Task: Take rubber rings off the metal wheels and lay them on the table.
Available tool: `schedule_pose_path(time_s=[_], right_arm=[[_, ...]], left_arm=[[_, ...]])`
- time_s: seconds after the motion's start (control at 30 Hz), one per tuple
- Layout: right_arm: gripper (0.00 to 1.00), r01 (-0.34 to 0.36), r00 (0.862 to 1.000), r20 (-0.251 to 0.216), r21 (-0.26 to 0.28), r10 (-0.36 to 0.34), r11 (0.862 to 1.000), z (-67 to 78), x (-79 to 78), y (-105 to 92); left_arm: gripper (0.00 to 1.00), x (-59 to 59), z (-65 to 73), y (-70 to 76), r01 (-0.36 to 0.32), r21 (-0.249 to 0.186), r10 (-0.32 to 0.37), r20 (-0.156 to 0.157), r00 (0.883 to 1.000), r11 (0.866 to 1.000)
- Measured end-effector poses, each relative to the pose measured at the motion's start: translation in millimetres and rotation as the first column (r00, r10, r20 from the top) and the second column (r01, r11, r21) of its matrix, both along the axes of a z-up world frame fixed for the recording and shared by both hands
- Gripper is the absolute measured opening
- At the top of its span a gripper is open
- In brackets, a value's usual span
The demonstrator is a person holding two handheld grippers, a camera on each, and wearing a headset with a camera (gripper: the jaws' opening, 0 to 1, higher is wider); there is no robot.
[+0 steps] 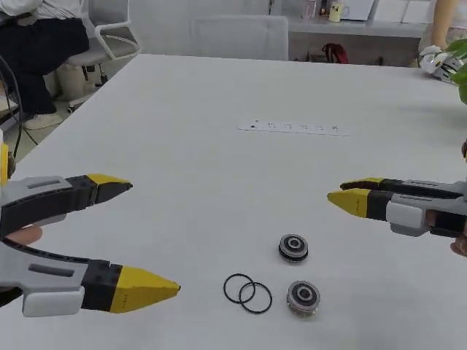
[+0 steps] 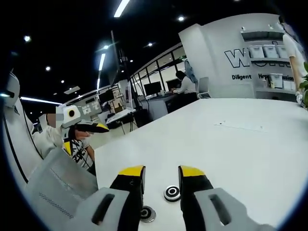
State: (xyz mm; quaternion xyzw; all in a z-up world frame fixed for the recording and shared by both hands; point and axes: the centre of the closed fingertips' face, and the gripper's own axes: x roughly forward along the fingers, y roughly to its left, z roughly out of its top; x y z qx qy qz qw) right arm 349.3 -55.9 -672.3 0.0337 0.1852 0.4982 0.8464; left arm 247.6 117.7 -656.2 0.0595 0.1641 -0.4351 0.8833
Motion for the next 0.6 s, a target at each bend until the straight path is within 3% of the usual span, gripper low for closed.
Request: schedule_pose_path(time_s=[0.17, 0.6], right_arm=[[0.26, -0.043, 0.998, 0.033, -0.07, 0.045, 0.997, -3.9, -5.4, -4.6], [0.31, -0.112, 0.989, 0.076, -0.175, 0.126, 0.978, -4.2, -9.9, -22.4]], left_arm=[[0.95, 3.6, 4.2, -2.1, 0.003, -0.002, -0.003, 0.007, 1.0, 1.0], [0.95, 13.6, 13.3, -13.3, 0.013, -0.005, -0.013, 0.028, 1.0, 1.0]])
